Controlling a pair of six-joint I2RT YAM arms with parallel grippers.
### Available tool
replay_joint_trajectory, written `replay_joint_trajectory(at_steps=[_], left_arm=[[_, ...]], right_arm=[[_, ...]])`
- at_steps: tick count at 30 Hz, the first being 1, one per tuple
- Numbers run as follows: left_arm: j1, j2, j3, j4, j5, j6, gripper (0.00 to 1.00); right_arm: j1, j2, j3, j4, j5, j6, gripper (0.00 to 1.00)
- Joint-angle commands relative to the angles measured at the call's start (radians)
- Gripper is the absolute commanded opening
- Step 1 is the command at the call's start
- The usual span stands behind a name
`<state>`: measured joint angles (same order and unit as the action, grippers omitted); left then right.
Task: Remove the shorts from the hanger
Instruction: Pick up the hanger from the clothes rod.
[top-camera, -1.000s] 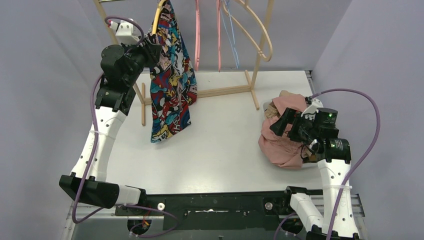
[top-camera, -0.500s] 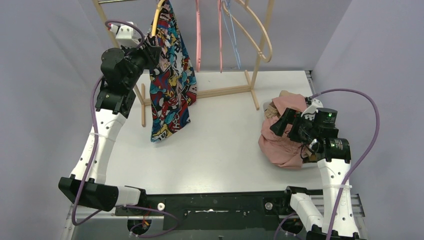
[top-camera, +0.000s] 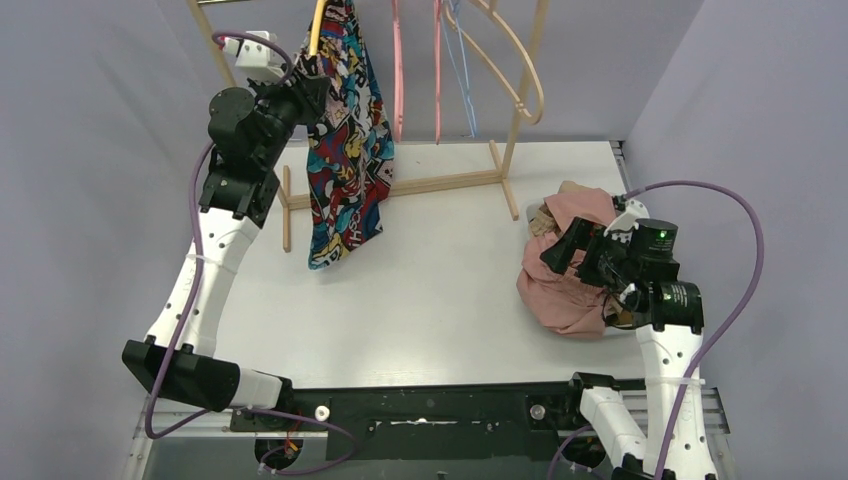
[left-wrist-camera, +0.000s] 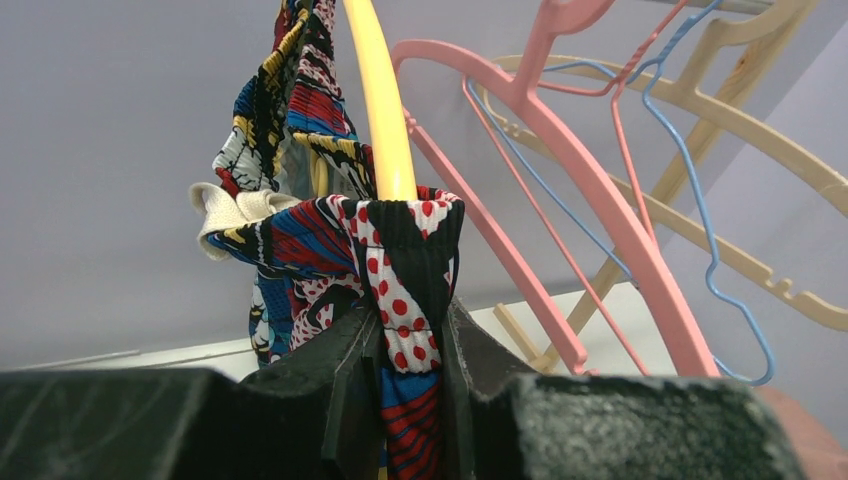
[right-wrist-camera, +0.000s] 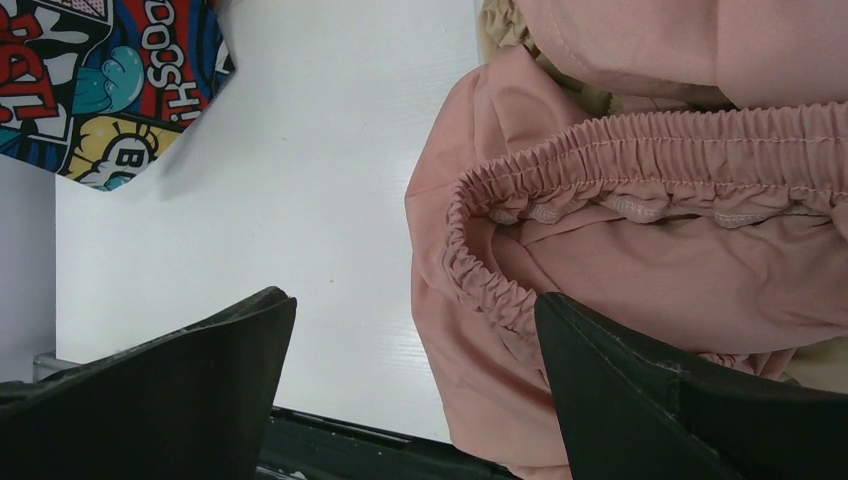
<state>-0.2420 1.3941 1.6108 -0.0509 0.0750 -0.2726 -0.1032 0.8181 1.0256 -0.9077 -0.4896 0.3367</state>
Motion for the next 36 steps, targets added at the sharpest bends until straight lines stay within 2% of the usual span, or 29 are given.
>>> replay_joint_trajectory(at_steps=[1,5,11,20,23,27,31,36], left_arm=[[-0.018,-0.058,0.021,0.284,-0.022,0.028,0.00],[-0.024,-0.088,-0.027,0.322,-0.025,-0.026,0.00],[-0.034,-0.146,-0.127,0.335,-0.031,-0.020,0.00],[-0.033,-0.305,-0.402,0.398,-0.051,-0.079,0.00],[-0.033,-0.347,-0.445,0.352,-0.025,-0.097,0.00],[-0.034,-0.450,-0.585,0.321,0.003,-0.125,0.00],[-0.035,-0.574,-0.717,0.222,0.039,-0.159,0.00],[-0.036,-0.741,-0.883,0.134,0.106,-0.278,0.00]], right_arm=[[0.005,-0.036,-0.003,0.017,-0.004,0.014,0.95],[0.004,-0.030,-0.023,0.037,-0.022,0.028,0.95],[0.005,-0.026,-0.020,0.037,-0.020,0.027,0.95],[0.005,-0.019,-0.027,0.051,-0.030,0.036,0.95],[0.006,-0.019,-0.023,0.060,-0.046,0.041,0.95],[0.006,-0.045,-0.019,0.088,-0.076,0.057,0.95],[0.007,-0.085,-0.016,0.136,-0.108,0.073,0.95],[0.008,-0.134,-0.035,0.235,-0.176,0.120,0.95]])
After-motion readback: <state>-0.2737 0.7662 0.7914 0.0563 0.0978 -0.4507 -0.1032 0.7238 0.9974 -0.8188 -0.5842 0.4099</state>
